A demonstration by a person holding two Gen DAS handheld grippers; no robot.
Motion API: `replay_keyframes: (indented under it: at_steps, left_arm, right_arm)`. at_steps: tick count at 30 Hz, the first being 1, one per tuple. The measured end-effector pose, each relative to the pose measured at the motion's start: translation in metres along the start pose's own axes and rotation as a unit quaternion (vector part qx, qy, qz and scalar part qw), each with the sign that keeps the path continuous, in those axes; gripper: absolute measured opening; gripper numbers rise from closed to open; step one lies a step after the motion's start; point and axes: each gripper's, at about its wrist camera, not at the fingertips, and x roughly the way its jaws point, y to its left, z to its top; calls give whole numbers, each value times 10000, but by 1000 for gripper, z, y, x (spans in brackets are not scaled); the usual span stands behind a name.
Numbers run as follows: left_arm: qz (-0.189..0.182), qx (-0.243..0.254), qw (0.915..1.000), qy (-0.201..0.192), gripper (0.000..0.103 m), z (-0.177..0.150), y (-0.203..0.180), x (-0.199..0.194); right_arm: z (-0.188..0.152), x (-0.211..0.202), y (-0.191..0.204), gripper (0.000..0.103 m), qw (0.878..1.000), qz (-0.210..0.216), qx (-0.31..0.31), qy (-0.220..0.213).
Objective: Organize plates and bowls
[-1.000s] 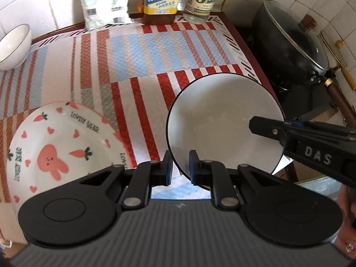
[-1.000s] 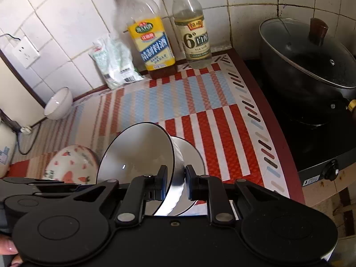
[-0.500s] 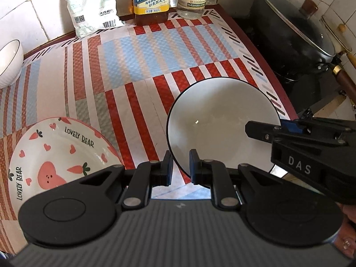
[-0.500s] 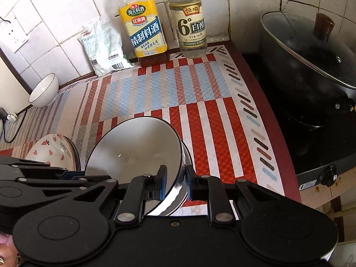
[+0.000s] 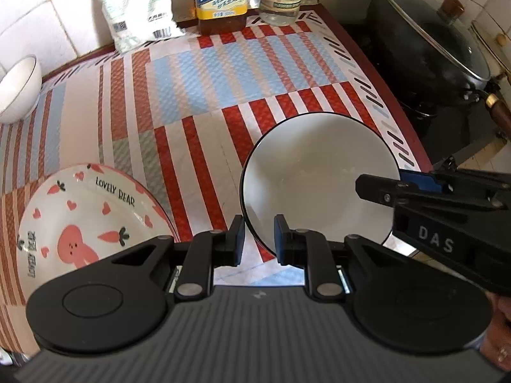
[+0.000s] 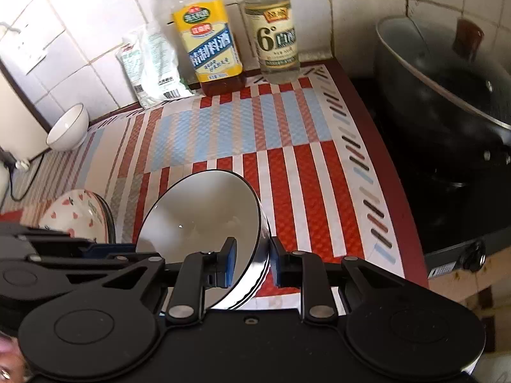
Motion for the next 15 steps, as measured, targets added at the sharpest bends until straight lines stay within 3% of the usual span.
replay_keyframes:
  at_steps: [7, 15]
  left_arm:
    - [-7, -213, 9993, -321, 17, -7, 5, -37]
    - [26, -716, 9923, -1013, 17, -31, 16, -104]
  right_arm:
    - [-2, -37, 0, 27, 9986, 382, -302, -218]
    - [-5, -81, 16, 28, 9858, 812, -1440, -308]
